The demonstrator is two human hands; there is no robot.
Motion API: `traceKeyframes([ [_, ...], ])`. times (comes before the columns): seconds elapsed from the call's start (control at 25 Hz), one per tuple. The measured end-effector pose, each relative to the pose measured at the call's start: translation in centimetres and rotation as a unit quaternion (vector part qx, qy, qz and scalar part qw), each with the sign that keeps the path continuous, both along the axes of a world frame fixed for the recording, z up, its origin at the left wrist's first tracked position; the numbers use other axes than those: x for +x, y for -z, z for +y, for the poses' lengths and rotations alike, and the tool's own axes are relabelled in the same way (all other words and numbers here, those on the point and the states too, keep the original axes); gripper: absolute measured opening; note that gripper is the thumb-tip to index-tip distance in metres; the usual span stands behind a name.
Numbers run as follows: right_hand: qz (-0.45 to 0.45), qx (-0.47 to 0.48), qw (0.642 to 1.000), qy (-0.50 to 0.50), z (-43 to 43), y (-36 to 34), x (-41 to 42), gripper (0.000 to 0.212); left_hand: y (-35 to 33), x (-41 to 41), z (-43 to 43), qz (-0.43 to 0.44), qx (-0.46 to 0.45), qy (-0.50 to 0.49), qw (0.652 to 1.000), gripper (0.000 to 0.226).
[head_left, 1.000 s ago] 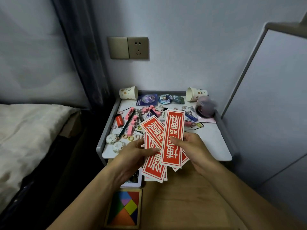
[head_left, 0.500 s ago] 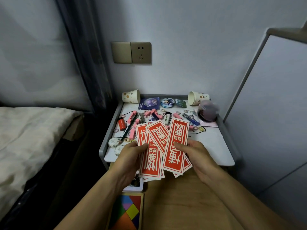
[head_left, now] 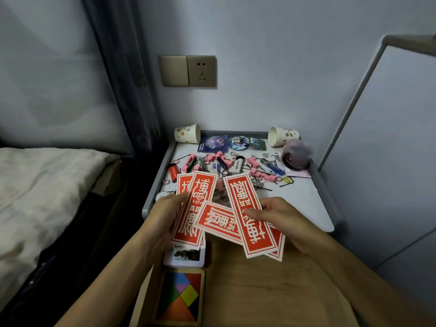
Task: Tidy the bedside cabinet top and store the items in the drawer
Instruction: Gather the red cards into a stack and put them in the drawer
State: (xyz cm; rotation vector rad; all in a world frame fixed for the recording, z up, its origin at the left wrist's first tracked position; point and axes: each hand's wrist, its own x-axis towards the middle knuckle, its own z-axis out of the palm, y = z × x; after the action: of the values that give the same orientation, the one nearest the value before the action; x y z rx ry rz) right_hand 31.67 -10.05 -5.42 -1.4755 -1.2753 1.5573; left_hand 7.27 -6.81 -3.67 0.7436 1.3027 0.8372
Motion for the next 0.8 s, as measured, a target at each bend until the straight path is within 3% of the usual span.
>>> traceKeyframes([
  [0.2,-0.046,0.008,0.998,-0.053,-0.1,-0.3,-0.5,0.029,-0.5,0.4,-0.1,0.106,0.011,0.135,0.985,0.033],
  [0.44,0.025,0.07,0.99,0.116,0.1,0.0,0.0,0.022,-0.7,0.5,-0.5,0.135,0.01,0.204,0.97,0.027],
  [0.6,0.121,0.038,0.966,0.227,0.0,0.5,0.4,0.023,0.0,0.5,-0.1,0.09,0.038,0.071,0.993,0.026],
  [0.72,0.177,-0.001,0.962,0.207,-0.4,1.1,-0.6,0.027,0.5,0.3,0.1,0.026,0.046,-0.024,0.998,0.025],
  [0.8,0.204,-0.011,0.961,0.189,-0.6,1.4,-1.6,0.027,0.7,0.5,0.1,0.025,0.039,-0.008,0.999,0.023],
])
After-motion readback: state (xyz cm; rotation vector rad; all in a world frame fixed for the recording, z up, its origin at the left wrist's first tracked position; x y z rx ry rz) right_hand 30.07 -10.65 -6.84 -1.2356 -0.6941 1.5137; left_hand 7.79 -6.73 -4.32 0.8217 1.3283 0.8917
